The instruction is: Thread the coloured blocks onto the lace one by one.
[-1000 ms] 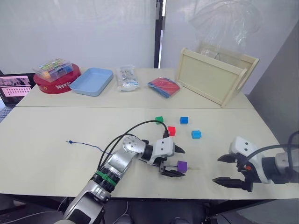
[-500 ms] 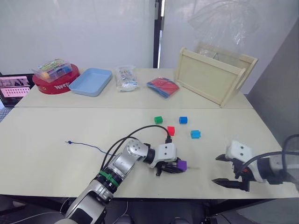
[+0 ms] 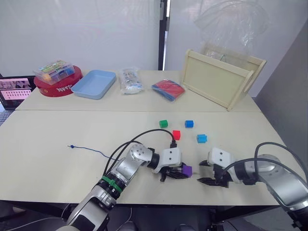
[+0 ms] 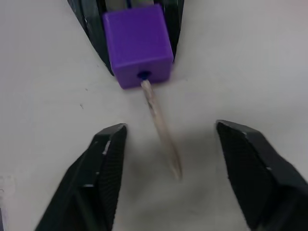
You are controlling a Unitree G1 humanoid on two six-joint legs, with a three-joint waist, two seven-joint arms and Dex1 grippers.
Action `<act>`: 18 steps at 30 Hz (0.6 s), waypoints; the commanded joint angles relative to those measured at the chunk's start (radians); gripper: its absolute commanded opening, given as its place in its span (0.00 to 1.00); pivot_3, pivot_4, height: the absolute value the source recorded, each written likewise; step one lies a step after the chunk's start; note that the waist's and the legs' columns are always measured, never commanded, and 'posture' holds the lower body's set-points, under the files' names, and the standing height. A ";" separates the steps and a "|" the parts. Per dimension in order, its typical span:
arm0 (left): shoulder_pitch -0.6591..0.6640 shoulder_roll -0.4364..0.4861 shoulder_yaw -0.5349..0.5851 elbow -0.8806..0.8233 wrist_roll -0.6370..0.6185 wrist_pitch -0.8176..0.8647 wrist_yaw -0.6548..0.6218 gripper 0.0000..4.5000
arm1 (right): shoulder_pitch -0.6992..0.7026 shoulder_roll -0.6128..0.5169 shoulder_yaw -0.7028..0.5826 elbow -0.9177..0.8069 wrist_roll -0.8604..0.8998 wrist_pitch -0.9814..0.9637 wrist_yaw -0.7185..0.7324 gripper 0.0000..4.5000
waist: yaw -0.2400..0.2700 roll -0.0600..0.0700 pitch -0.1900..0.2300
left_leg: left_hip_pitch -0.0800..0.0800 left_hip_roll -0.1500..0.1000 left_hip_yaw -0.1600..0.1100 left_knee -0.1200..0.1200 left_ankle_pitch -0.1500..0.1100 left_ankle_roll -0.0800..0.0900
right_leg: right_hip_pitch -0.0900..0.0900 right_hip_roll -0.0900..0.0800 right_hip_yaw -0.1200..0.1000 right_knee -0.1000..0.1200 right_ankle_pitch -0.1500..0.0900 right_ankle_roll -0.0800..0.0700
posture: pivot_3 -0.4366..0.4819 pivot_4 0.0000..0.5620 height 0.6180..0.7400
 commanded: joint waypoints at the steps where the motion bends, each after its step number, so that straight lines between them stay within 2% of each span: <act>1: -0.001 -0.002 0.003 -0.030 -0.009 -0.015 -0.006 0.27 | -0.007 0.002 0.005 -0.016 -0.005 0.006 -0.002 0.37 | -0.001 0.000 0.000 | 0.000 0.000 0.000 0.000 0.000 0.000 | 0.000 0.000 0.000 0.000 0.000 0.000 | 0.48 0.27 1.00; 6: -0.004 0.001 0.007 -0.026 -0.006 -0.022 0.000 0.27 | -0.002 -0.012 0.010 0.005 -0.023 0.000 -0.002 0.00 | -0.001 0.000 0.000 | 0.000 0.000 0.000 0.000 0.000 0.000 | 0.000 0.000 0.000 0.000 0.000 0.000 | 0.48 0.27 1.00; 9: -0.012 0.022 0.029 -0.021 -0.011 -0.043 0.001 0.27 | -0.012 -0.015 0.009 0.019 -0.024 -0.006 0.004 0.00 | -0.001 0.000 0.000 | 0.000 0.000 0.000 0.000 0.000 0.000 | 0.000 0.000 0.000 0.000 0.000 0.000 | 0.48 0.27 1.00; 11: -0.019 0.062 0.082 -0.002 -0.027 -0.076 0.012 0.27 | -0.033 -0.017 0.014 0.039 -0.028 -0.016 0.016 0.00 | -0.002 0.000 0.000 | 0.000 0.000 0.000 0.000 0.000 0.000 | 0.000 0.000 0.000 0.000 0.000 0.000 | 0.48 0.27 1.00; 18: -0.037 0.281 0.320 0.159 -0.098 -0.157 0.037 0.27 | -0.118 -0.014 0.048 0.130 -0.051 -0.056 0.067 0.00 | -0.023 0.000 0.000 | 0.002 0.000 0.000 0.000 0.000 0.000 | 0.000 0.000 0.000 0.001 0.000 0.000 | 0.48 0.27 1.00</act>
